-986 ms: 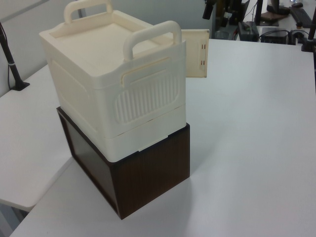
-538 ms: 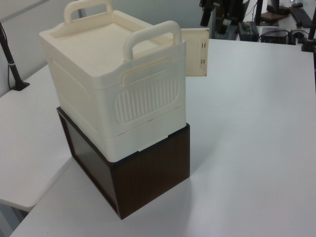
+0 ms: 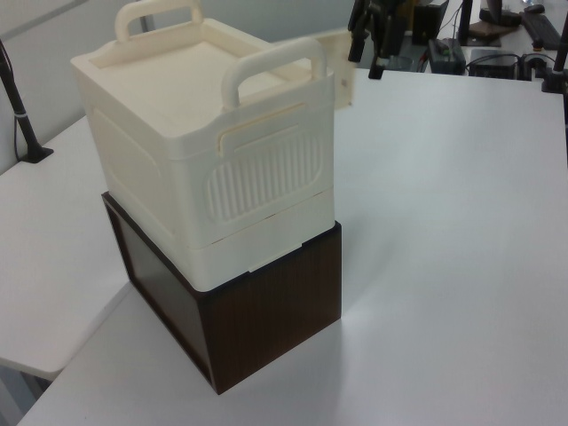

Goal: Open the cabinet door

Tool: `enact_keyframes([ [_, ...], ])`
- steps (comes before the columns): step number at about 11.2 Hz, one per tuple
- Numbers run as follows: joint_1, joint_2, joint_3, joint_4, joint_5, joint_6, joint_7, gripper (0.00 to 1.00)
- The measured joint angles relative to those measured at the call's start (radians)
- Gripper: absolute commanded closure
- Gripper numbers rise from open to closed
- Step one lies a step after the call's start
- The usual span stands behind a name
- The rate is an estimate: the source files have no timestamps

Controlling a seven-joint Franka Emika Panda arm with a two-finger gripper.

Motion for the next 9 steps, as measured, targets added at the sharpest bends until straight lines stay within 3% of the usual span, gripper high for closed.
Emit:
enact_keyframes([
  [2,-0.022,0.004,-0.046,-0.001,-0.02,0.006,0.0,0.0],
  [5,-0.023,0.019,-0.048,-0.01,-0.052,0.008,0.05,0.0],
  [9,-0.014,0.087,-0.045,-0.023,-0.055,0.154,0.055,0.0],
])
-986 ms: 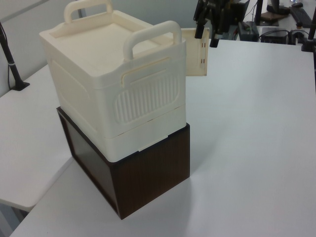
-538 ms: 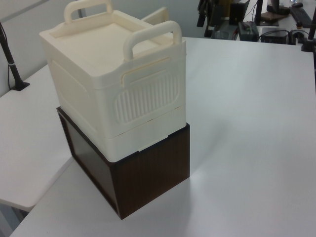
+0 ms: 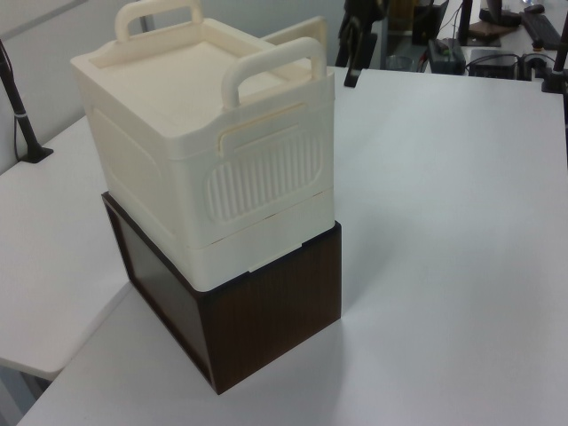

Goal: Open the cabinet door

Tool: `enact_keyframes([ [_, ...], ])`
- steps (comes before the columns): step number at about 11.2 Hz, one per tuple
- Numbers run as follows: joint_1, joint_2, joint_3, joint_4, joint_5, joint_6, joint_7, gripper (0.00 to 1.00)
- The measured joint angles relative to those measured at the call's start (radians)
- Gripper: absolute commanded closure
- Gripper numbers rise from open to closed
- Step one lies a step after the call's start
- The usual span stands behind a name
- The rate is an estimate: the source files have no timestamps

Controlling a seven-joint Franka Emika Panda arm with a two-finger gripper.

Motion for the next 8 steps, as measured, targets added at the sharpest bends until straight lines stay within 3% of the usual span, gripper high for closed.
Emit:
enact_keyframes([
  [5,0.0,0.02,0.002,-0.001,-0.007,0.002,0.004,0.0],
  [8,-0.003,0.02,-0.02,-0.005,-0.075,-0.047,0.152,0.0],
])
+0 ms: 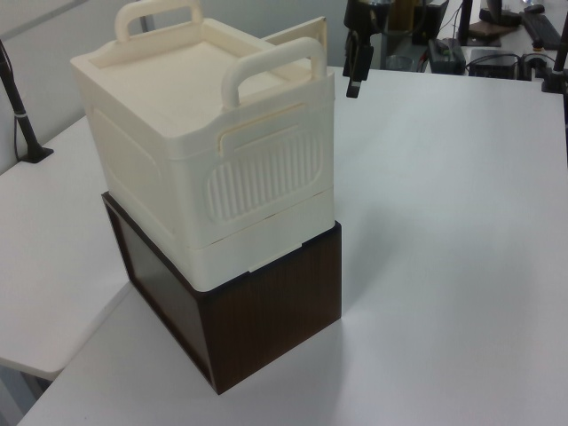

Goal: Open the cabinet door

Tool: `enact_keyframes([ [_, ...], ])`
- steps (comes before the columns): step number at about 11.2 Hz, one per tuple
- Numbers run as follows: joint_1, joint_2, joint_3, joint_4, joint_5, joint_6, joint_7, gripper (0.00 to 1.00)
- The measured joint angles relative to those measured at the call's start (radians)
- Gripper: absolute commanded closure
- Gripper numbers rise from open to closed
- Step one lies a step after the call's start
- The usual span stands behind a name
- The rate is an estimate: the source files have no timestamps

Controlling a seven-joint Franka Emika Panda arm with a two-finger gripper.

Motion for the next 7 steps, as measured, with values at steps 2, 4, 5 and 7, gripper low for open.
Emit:
enact_keyframes([
  [2,0.0,0.0,-0.003,-0.002,-0.027,-0.006,0.154,0.0],
  [4,-0.002,-0.003,-0.007,-0.002,-0.043,-0.074,0.219,0.0],
  [5,-0.012,-0.012,-0.009,-0.006,-0.046,-0.104,0.23,0.0],
  [7,-0.036,-0.062,-0.02,-0.054,-0.046,-0.13,0.231,0.0],
])
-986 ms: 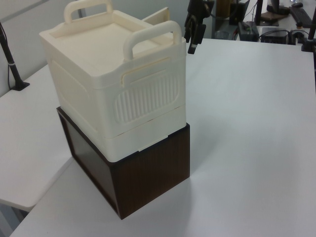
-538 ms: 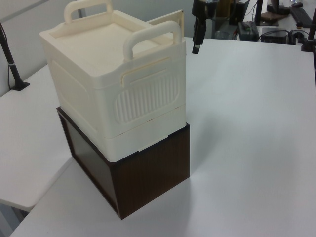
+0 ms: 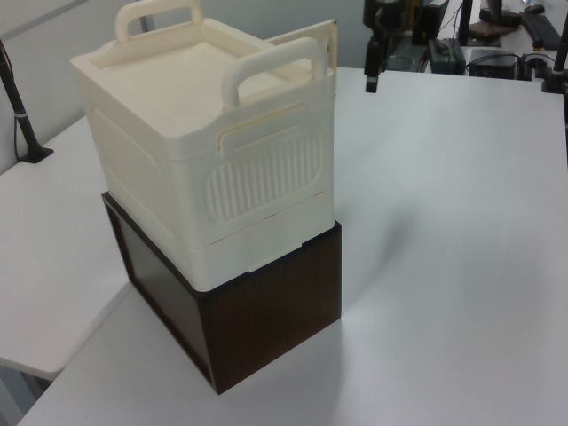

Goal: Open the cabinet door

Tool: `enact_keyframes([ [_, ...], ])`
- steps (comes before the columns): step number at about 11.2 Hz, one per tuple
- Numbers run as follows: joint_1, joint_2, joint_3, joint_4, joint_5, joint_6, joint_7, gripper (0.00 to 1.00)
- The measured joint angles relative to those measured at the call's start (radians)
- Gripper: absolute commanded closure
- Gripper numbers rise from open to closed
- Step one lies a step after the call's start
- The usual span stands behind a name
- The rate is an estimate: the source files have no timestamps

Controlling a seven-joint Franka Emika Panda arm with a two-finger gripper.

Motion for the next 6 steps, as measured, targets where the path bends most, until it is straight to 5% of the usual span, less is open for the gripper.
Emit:
enact_keyframes([
  [6,-0.003,-0.127,-0.069,-0.123,0.013,-0.064,0.007,0.0],
])
